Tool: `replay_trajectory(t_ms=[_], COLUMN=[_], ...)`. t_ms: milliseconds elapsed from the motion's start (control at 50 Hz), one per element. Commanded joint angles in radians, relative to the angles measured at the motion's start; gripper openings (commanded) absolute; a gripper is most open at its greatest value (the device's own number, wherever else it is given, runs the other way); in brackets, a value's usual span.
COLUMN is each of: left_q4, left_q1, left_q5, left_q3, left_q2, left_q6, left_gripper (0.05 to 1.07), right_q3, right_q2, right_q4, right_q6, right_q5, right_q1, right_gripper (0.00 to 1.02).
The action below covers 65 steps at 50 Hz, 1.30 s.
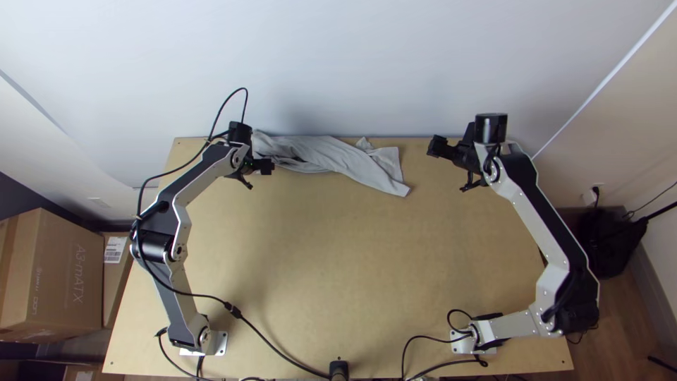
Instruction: Fold the t-shirt
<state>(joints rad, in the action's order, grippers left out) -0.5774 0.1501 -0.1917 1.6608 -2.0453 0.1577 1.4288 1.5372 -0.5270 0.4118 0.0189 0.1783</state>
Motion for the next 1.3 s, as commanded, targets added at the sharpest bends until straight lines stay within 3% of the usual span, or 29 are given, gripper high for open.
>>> replay_trajectory(t_ms=[0,60,100,180,340,360,560,840,1120,1280], left_q4=[0.007,0.010,0.014,0.059,0.067,0.065,0.033,-0.125,-0.289,-0.331], left_q1=[0.009,0.011,0.012,0.012,0.016,0.016,0.019,0.101,0.249,0.408], left_q5=[0.006,0.006,0.005,-0.003,-0.014,-0.014,-0.006,0.003,0.031,0.034], left_q3=[0.067,0.085,0.094,0.100,0.120,0.125,0.142,0.198,0.353,0.389], left_q2=[-0.055,-0.078,-0.093,-0.108,-0.135,-0.136,-0.064,0.139,0.270,0.300], left_q6=[0.022,0.022,0.022,0.034,-0.006,-0.009,0.005,0.054,0.123,0.131], left_gripper=[1.02,1.00,0.92,0.61,0.10,0.08,0.08,0.08,0.08,0.08], right_q3=[-0.084,-0.099,-0.102,-0.105,-0.099,-0.096,-0.076,-0.031,0.005,0.038], right_q2=[-0.101,-0.121,-0.127,-0.138,-0.154,-0.155,-0.158,-0.103,-0.049,-0.029], right_q4=[0.114,0.130,0.128,0.128,0.122,0.119,0.101,0.025,0.005,-0.010], right_q6=[0.007,0.004,0.004,0.004,0.007,0.009,0.013,0.044,0.065,0.097], right_q5=[0.004,0.004,0.004,0.004,0.004,0.004,0.004,0.006,0.006,0.023], right_q1=[0.003,0.010,0.016,0.024,0.027,0.027,0.033,0.046,0.032,-0.020], right_gripper=[0.99,0.98,0.98,0.98,0.98,0.98,0.98,0.98,0.98,0.98])
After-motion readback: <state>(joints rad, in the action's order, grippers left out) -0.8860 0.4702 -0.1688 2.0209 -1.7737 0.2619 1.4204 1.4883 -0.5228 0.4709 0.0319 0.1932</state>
